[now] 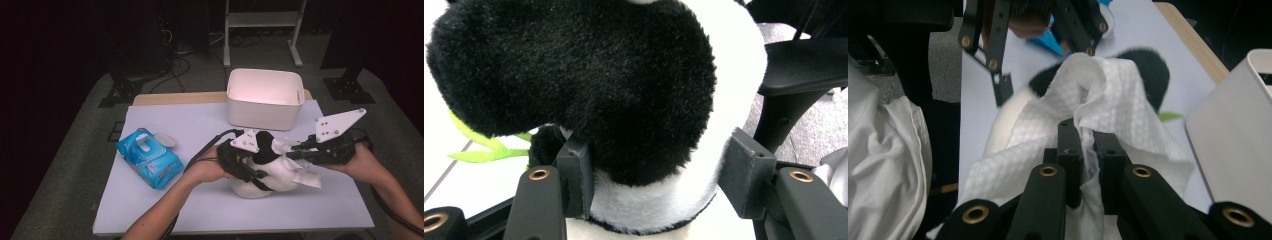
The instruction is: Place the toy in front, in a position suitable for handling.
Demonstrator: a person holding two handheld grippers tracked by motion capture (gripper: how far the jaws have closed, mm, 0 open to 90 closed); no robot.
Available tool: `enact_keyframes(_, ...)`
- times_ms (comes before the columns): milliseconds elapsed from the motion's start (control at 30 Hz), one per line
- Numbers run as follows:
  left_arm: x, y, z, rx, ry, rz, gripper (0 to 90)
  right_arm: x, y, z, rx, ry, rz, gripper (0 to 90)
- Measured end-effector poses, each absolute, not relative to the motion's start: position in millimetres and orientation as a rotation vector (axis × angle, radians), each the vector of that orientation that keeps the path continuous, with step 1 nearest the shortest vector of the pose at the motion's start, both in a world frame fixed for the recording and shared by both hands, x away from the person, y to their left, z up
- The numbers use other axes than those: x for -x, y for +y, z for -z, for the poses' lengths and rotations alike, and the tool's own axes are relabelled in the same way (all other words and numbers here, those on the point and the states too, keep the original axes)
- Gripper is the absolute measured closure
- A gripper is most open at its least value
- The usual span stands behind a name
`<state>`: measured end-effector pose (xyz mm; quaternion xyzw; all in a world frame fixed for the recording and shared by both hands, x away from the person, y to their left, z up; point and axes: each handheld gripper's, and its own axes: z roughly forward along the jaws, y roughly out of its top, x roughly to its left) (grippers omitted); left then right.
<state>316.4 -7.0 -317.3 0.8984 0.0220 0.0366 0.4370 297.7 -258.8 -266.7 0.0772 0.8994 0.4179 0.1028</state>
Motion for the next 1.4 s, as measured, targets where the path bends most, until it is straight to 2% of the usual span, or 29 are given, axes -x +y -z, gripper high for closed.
enact_keyframes(133, -316.6, -7.9, 315.1, -2.243, 0.067, -0.107, 40.0, -300.8, -251.1, 265.3, -0.212, 2.655, -1.225, 84.0)
enact_keyframes(600, -312.6, -4.6, 291.6, -2.247, 0.066, -0.167, 41.4, -303.5, -262.5, 255.6, -0.251, 2.621, -1.311, 83.9)
enact_keyframes(833, -313.8, -6.0, 306.7, -2.298, 0.071, -0.131, 41.7, -305.9, -261.4, 279.7, -0.275, 2.694, -1.229, 83.9)
enact_keyframes(1100, -308.5, -18.3, 312.0, -2.319, 0.025, -0.116, 41.7, -311.4, -260.3, 276.4, -0.289, 2.654, -1.292, 83.1)
enact_keyframes(1267, -315.4, -13.2, 316.1, -2.283, 0.093, -0.107, 41.5, -309.2, -267.4, 289.7, -0.328, 2.675, -1.257, 83.7)
enact_keyframes(1400, -315.1, -20.7, 318.6, -2.298, 0.082, -0.096, 41.3, -306.9, -273.5, 298.1, -0.35, 2.678, -1.258, 83.7)
